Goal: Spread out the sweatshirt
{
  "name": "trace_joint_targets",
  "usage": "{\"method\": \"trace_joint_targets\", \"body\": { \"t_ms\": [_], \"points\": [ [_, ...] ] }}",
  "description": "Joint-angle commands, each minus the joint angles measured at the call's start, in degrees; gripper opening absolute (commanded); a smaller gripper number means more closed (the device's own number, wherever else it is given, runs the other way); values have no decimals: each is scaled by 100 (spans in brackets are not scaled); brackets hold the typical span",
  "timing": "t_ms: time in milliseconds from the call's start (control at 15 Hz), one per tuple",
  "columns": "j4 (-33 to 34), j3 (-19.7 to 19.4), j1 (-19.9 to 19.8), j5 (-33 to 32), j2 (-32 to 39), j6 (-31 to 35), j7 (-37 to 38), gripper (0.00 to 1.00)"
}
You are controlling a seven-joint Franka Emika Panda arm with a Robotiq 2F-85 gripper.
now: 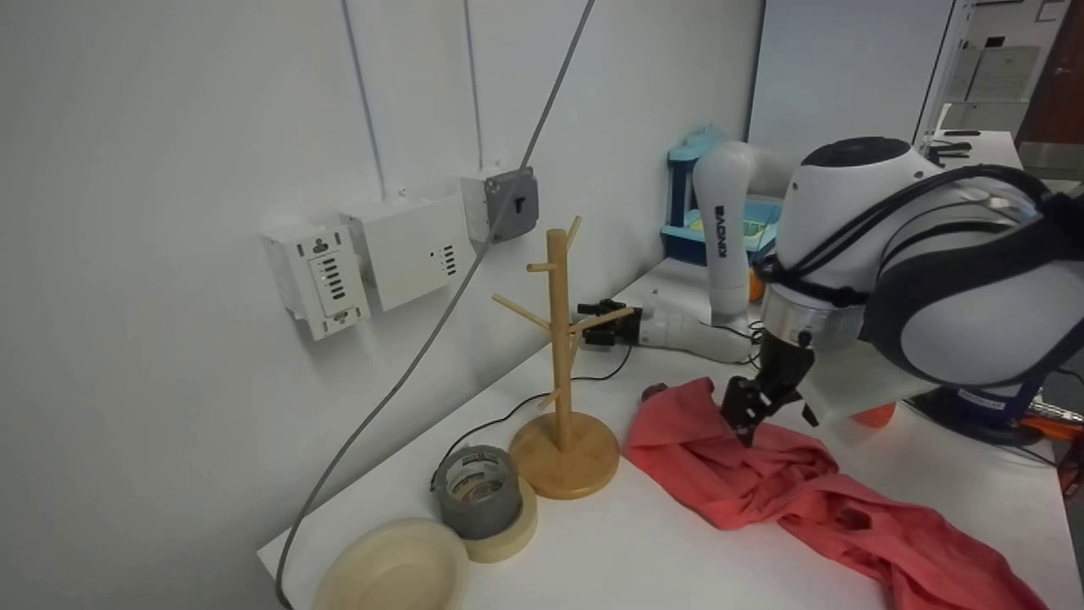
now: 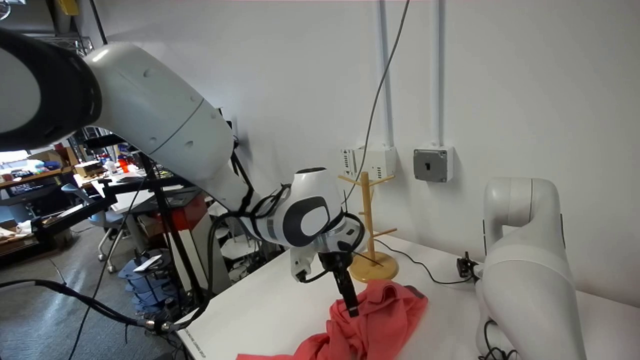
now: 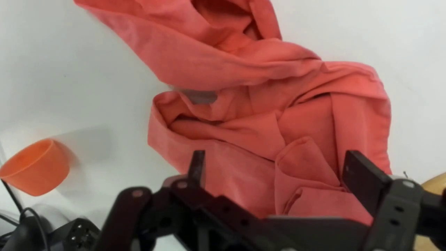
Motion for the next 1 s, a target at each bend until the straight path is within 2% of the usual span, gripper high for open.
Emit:
{"method": "trace_joint_targets", "body": {
  "t_ms": [0, 467, 667, 867, 933],
  "points": [
    [48, -337, 308, 353, 6, 6, -391, 100],
    [165, -512, 396, 307, 134, 141, -753, 100],
    [280, -430, 328, 366, 300, 252, -1551, 100],
    [429, -57, -8, 687, 467, 218, -2756, 100],
    [506, -73, -2, 787, 529, 170, -3045, 100]
  ]
}}
